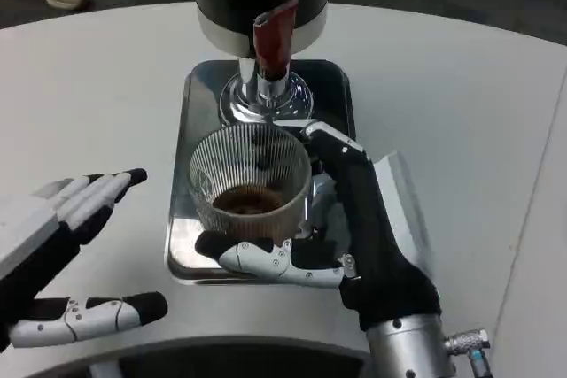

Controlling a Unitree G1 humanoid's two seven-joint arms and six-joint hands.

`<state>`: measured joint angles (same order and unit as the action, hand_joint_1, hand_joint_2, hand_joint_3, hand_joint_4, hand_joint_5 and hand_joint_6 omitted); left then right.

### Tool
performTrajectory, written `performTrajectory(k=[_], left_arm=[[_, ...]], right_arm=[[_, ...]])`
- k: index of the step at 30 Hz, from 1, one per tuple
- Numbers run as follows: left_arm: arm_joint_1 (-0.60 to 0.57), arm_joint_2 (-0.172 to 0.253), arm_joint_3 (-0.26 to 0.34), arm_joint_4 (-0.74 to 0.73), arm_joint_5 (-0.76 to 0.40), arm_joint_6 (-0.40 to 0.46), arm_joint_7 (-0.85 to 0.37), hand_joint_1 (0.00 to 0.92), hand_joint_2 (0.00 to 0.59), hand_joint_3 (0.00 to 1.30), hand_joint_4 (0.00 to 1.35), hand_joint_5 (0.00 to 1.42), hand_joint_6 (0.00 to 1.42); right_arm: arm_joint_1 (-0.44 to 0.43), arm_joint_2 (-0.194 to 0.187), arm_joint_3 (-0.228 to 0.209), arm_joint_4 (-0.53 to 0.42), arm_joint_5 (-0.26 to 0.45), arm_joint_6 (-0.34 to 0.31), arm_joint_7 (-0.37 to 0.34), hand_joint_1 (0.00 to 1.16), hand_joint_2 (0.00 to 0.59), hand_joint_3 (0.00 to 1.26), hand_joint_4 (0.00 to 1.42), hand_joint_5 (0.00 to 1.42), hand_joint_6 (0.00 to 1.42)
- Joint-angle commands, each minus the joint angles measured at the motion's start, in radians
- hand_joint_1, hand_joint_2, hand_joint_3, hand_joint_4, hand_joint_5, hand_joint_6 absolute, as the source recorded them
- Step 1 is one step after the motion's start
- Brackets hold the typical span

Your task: Grasp the cup under the faucet to collect the drink, then remove the cup.

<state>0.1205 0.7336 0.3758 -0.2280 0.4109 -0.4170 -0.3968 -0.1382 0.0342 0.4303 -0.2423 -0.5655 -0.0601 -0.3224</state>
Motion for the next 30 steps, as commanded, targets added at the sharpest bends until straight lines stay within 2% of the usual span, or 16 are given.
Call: performTrajectory(k=[1,6,9,12,20,30], left_arm=[[0.029,0.005,-0.013,-0.039,0.038,0.015,0.022,0.0,0.07,0.0,0.0,0.0,0.0],[0.068,-0.018,0.002,-0.082,0.055,0.005,0.064,0.0,0.055,0.0,0.0,0.0,0.0],[0.123,-0.085,0.025,-0.114,0.083,-0.052,0.175,0.0,0.064,0.0,0.0,0.0,0.0],[0.165,-0.113,0.026,-0.151,0.111,-0.055,0.21,0.0,0.066,0.0,0.0,0.0,0.0],[0.22,-0.12,0.026,-0.256,0.113,-0.016,0.174,0.0,0.068,0.0,0.0,0.0,0.0],[0.21,-0.119,-0.004,-0.26,0.15,0.015,0.169,0.0,0.074,0.0,0.0,0.0,0.0]], right_arm=[[0.044,0.02,0.036,-0.101,-0.02,-0.011,0.027,1.16,0.063,0.85,0.98,1.01,1.24],[0.087,0.011,0.055,-0.177,-0.038,-0.014,0.067,1.16,0.069,0.85,0.98,1.01,1.24],[0.117,0.002,0.067,-0.217,-0.048,-0.018,0.088,1.16,0.071,0.85,0.98,1.01,1.24],[0.141,-0.003,0.071,-0.244,-0.048,-0.019,0.105,1.16,0.072,0.85,0.98,1.01,1.24],[0.219,-0.025,0.075,-0.333,-0.019,-0.015,0.154,1.16,0.073,0.85,0.98,1.01,1.24],[0.289,-0.045,0.045,-0.391,0.006,-0.007,0.208,1.16,0.074,0.85,0.98,1.0,1.24]])
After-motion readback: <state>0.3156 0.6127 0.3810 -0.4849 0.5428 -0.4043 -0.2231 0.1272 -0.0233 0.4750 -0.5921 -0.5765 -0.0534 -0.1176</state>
